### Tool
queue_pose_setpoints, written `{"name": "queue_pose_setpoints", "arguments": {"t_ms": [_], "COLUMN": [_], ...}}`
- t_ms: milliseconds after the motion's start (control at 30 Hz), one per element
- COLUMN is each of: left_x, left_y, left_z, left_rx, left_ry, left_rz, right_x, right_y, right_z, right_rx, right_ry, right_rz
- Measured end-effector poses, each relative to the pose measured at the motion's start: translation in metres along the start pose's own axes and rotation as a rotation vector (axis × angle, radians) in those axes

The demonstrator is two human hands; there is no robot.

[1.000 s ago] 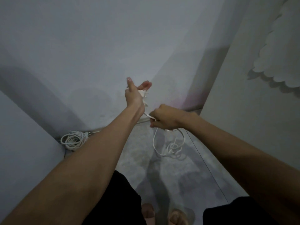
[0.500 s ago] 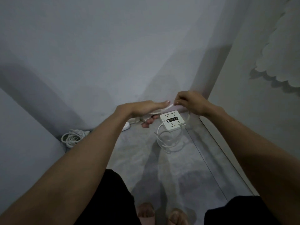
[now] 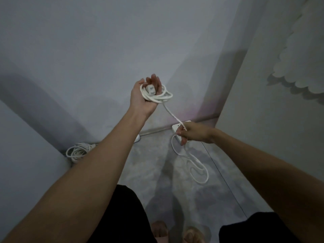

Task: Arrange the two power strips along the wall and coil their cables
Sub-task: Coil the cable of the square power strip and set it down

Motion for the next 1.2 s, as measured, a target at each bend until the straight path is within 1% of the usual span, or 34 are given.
{"name": "queue_pose_setpoints", "arguments": {"t_ms": [67, 100, 167, 200, 233, 300, 333, 400, 467, 533, 600, 633, 700, 800, 900, 967, 1033, 1067, 1200], "left_x": [-0.009, -0.012, -0.016, -0.019, -0.020, -0.020, -0.017, -0.012, -0.010, -0.010, -0.007, -0.004, 0.000, 0.009, 0.023, 0.031, 0.034, 0.033, 0.024], "left_y": [0.001, 0.000, -0.005, -0.008, -0.011, -0.017, -0.019, -0.023, -0.027, -0.034, -0.037, -0.038, -0.038, -0.040, -0.050, -0.055, -0.057, -0.058, -0.055], "left_z": [0.009, 0.014, 0.022, 0.024, 0.027, 0.032, 0.034, 0.038, 0.039, 0.038, 0.033, 0.031, 0.029, 0.028, 0.028, 0.025, 0.020, 0.016, -0.002], "left_rx": [0.028, -0.009, -0.178, -0.324, -0.540, -1.072, -1.314, -1.647, -1.910, -2.184, -2.387, -2.439, -2.434, -2.276, -1.936, -1.711, -1.467, -1.317, -0.691], "left_ry": [0.055, 0.083, 0.159, 0.205, 0.260, 0.370, 0.400, 0.395, 0.323, 0.273, 0.284, 0.296, 0.311, 0.243, 0.160, 0.073, 0.005, -0.022, -0.224], "left_rz": [-0.120, -0.175, -0.259, -0.291, -0.334, -0.436, -0.495, -0.573, -0.532, -0.425, -0.314, -0.242, -0.023, 0.332, 0.691, 0.867, 0.953, 0.959, 0.838], "right_x": [0.001, 0.001, 0.001, 0.000, -0.001, -0.003, -0.004, -0.006, -0.006, -0.006, -0.005, -0.003, 0.003, 0.012, 0.016, 0.015, 0.015, 0.015, 0.007], "right_y": [-0.012, -0.020, -0.038, -0.047, -0.057, -0.070, -0.072, -0.068, -0.061, -0.054, -0.049, -0.046, -0.034, -0.009, 0.004, 0.007, 0.005, 0.005, 0.003], "right_z": [-0.001, 0.000, 0.004, 0.006, 0.009, 0.015, 0.018, 0.028, 0.039, 0.048, 0.054, 0.058, 0.066, 0.073, 0.072, 0.070, 0.065, 0.062, 0.044], "right_rx": [0.042, 0.113, 0.278, 0.347, 0.399, 0.472, 0.508, 0.549, 0.535, 0.509, 0.481, 0.464, 0.446, 0.447, 0.391, 0.313, 0.185, 0.135, 0.105], "right_ry": [-0.047, -0.063, -0.048, -0.016, 0.027, 0.124, 0.168, 0.226, 0.287, 0.333, 0.376, 0.409, 0.468, 0.479, 0.428, 0.438, 0.447, 0.441, 0.302], "right_rz": [0.030, 0.055, 0.117, 0.150, 0.177, 0.223, 0.238, 0.216, 0.165, 0.123, 0.091, 0.071, 0.044, 0.004, -0.013, -0.019, -0.018, -0.026, -0.045]}}
Point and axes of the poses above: each hand's wrist, its own x-axis away from the middle knuckle, its own z-axis out of the back of the hand, y = z × x, the point moved 4 cm from there along -x, towards the middle knuckle, and after that the axes turned 8 degrees about z, right-handed, at the moved point
